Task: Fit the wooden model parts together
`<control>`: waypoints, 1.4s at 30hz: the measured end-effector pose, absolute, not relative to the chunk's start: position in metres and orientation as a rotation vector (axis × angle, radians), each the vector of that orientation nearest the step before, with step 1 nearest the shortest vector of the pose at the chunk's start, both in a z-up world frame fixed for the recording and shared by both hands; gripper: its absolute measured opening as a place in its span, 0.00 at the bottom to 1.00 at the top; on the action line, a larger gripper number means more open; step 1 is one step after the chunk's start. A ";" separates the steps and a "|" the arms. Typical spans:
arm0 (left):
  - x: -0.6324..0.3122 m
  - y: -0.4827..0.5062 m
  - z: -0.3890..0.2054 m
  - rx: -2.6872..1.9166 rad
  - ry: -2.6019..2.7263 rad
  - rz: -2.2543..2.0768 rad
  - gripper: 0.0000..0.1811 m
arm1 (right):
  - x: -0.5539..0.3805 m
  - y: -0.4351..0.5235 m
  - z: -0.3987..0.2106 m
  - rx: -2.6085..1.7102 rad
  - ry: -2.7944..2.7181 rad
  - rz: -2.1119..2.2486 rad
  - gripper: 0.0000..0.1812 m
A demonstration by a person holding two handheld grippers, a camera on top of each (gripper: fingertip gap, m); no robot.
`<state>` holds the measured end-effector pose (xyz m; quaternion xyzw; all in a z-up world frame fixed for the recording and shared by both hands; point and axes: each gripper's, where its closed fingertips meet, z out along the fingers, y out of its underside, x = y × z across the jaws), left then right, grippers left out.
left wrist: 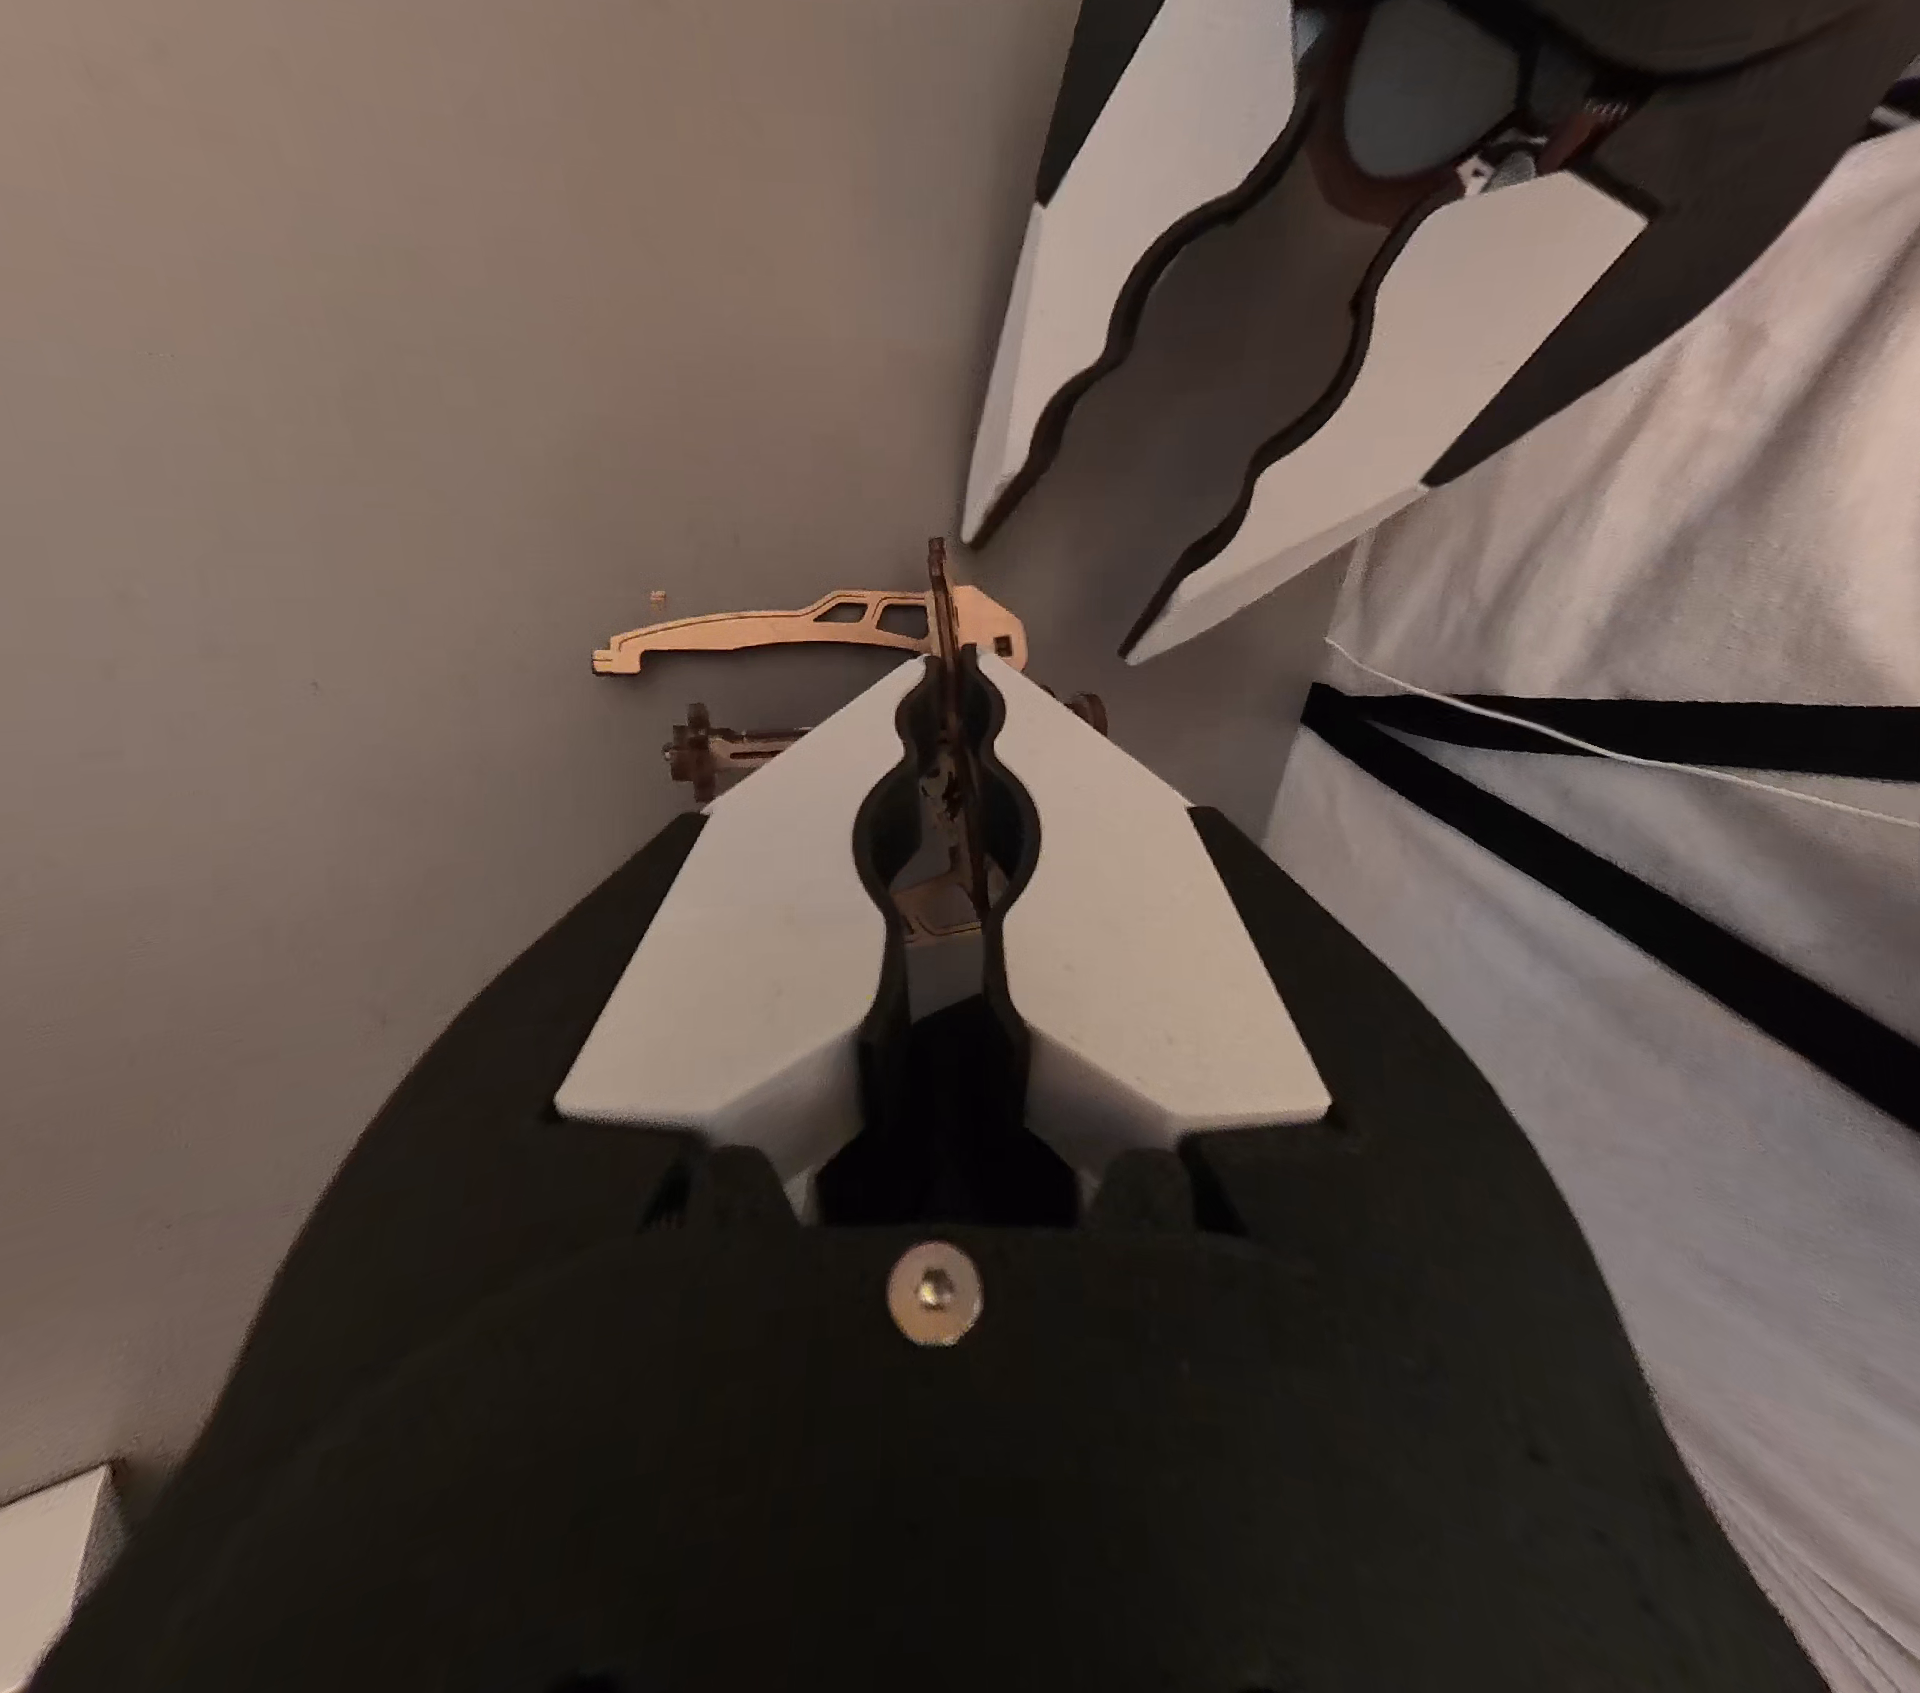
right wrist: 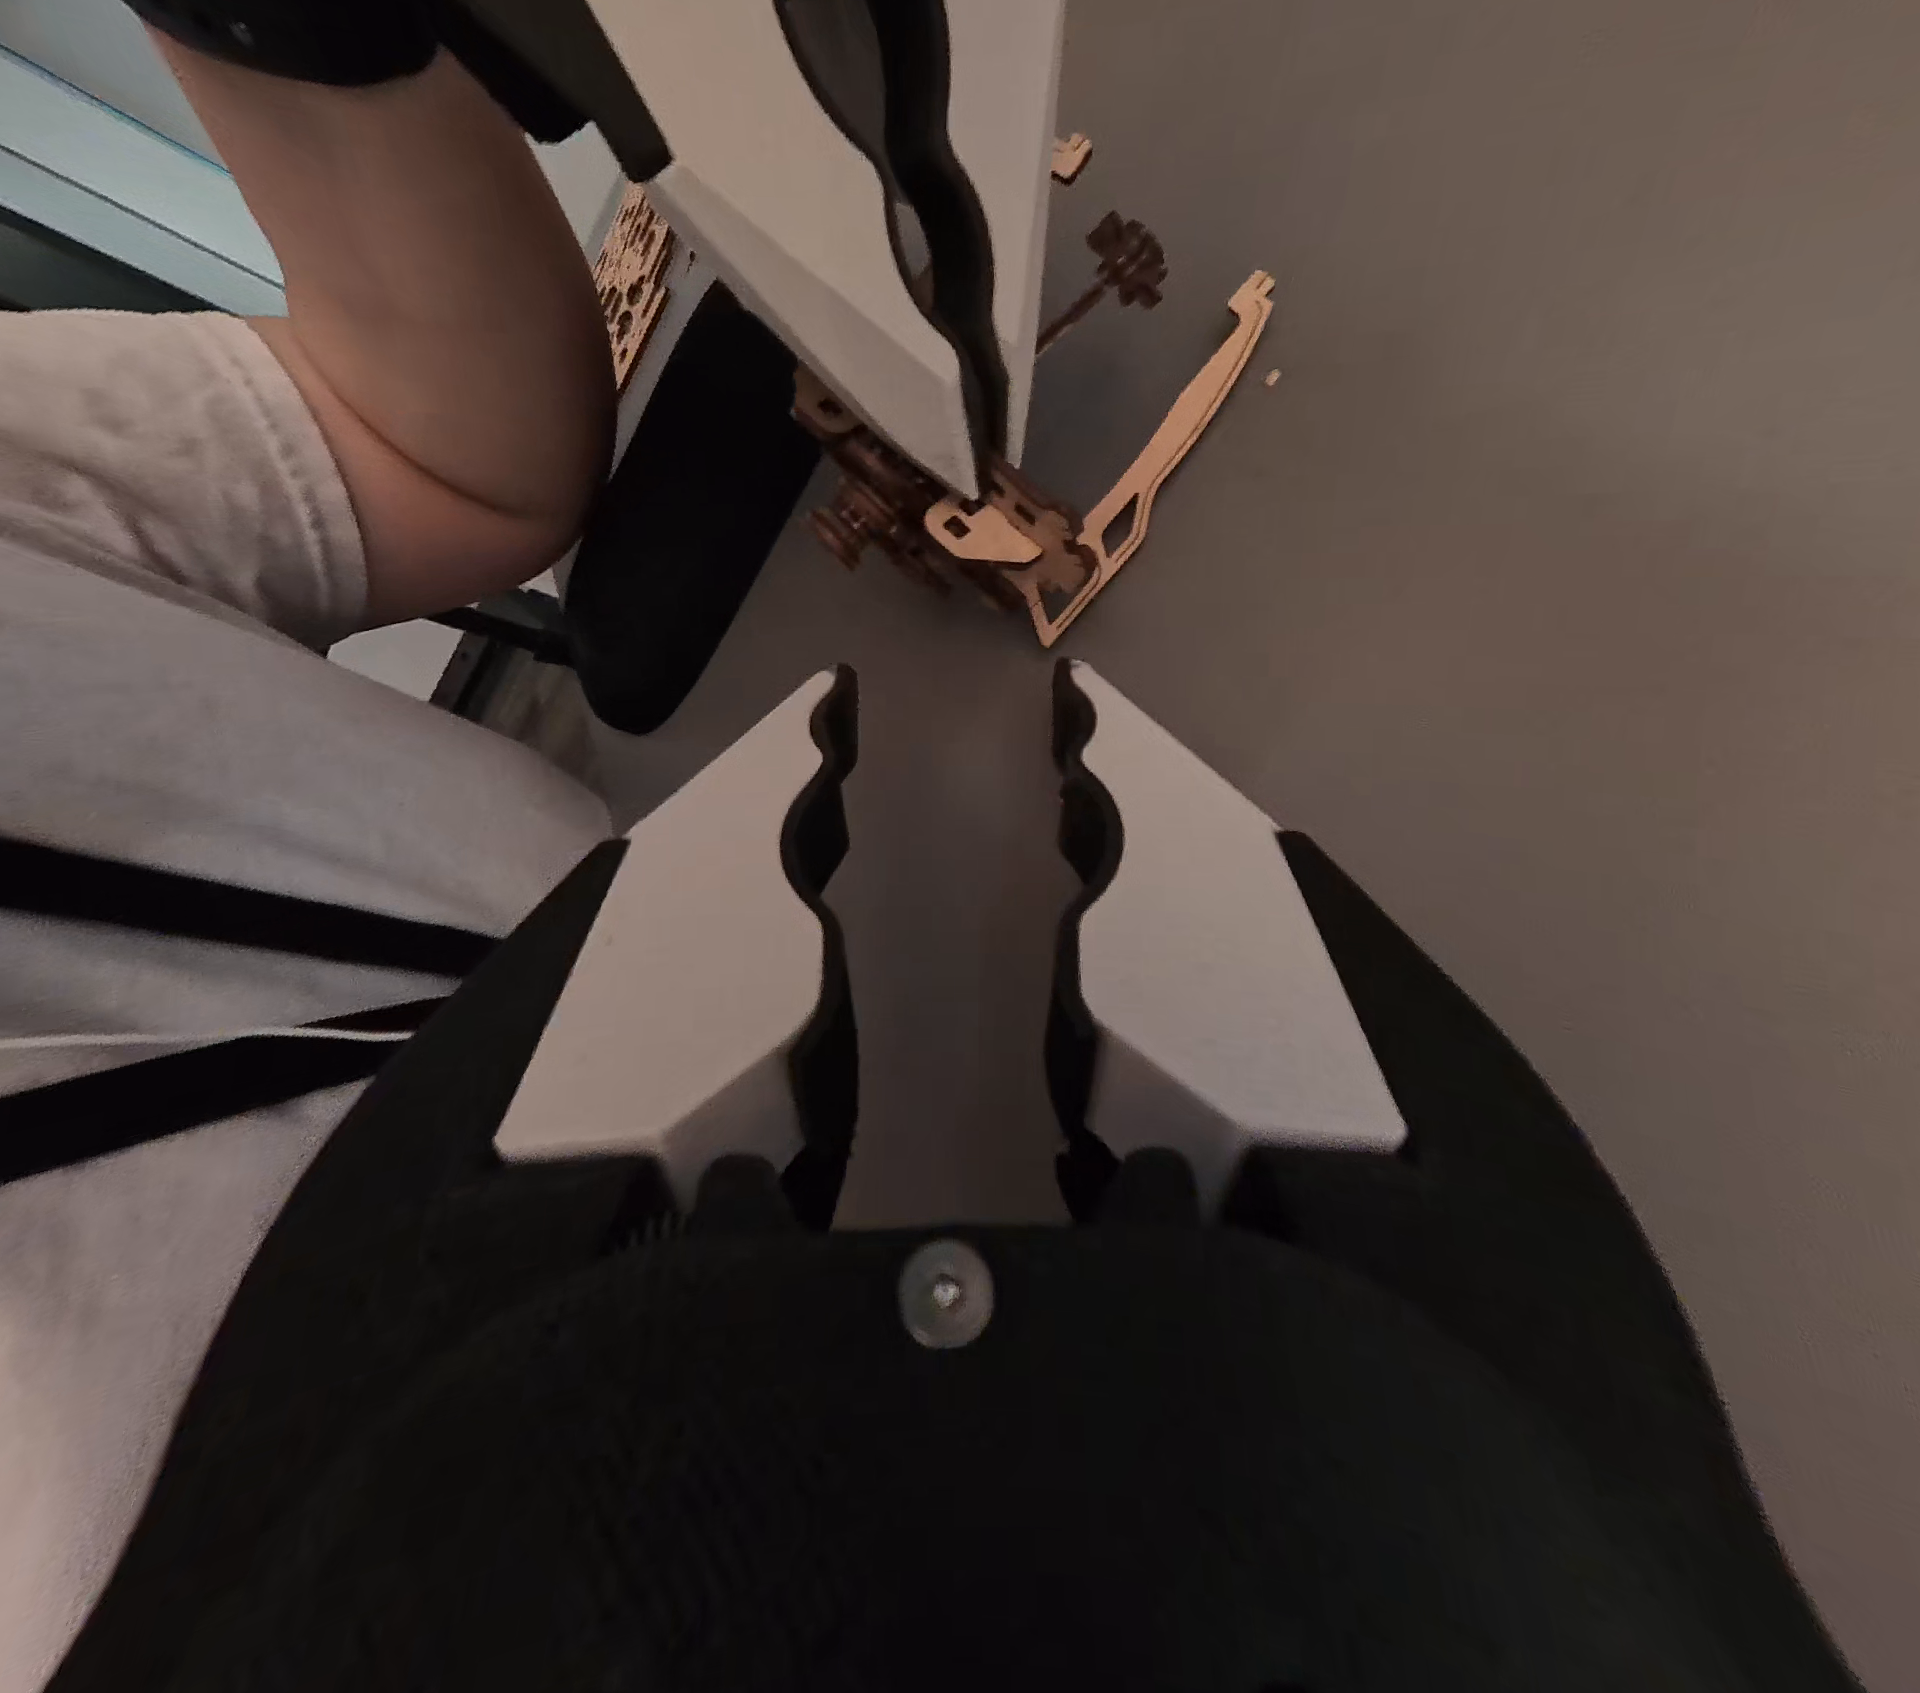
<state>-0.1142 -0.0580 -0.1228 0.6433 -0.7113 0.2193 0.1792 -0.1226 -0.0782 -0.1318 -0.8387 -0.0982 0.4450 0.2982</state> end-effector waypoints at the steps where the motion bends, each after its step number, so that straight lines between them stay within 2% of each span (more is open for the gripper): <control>1: -0.115 -0.058 -0.123 1.818 -2.020 0.616 0.00 | -0.123 -0.077 -0.131 -2.222 -0.253 1.180 0.20; 13: -0.122 -0.053 -0.122 1.813 -2.040 0.614 0.00 | -0.123 -0.050 -0.141 -2.175 -0.545 0.703 0.30; 19: -0.123 -0.054 -0.122 1.802 -2.079 0.601 0.00 | -0.129 -0.056 -0.115 -2.018 -0.602 0.923 0.28; 25: -0.123 -0.057 -0.122 1.767 -2.130 0.580 0.00 | -0.107 -0.041 -0.099 -1.908 -0.756 1.046 0.10; 31: -0.122 -0.057 -0.123 1.735 -2.202 0.542 0.00 | -0.123 -0.047 -0.116 -1.910 -0.999 1.196 0.10; 35: -0.122 -0.057 -0.122 1.720 -2.226 0.529 0.00 | -0.126 -0.048 -0.119 -1.914 -1.023 1.202 0.01; 42: -0.122 -0.057 -0.123 1.709 -2.252 0.534 0.00 | -0.127 -0.049 -0.121 -1.909 -1.068 1.120 0.01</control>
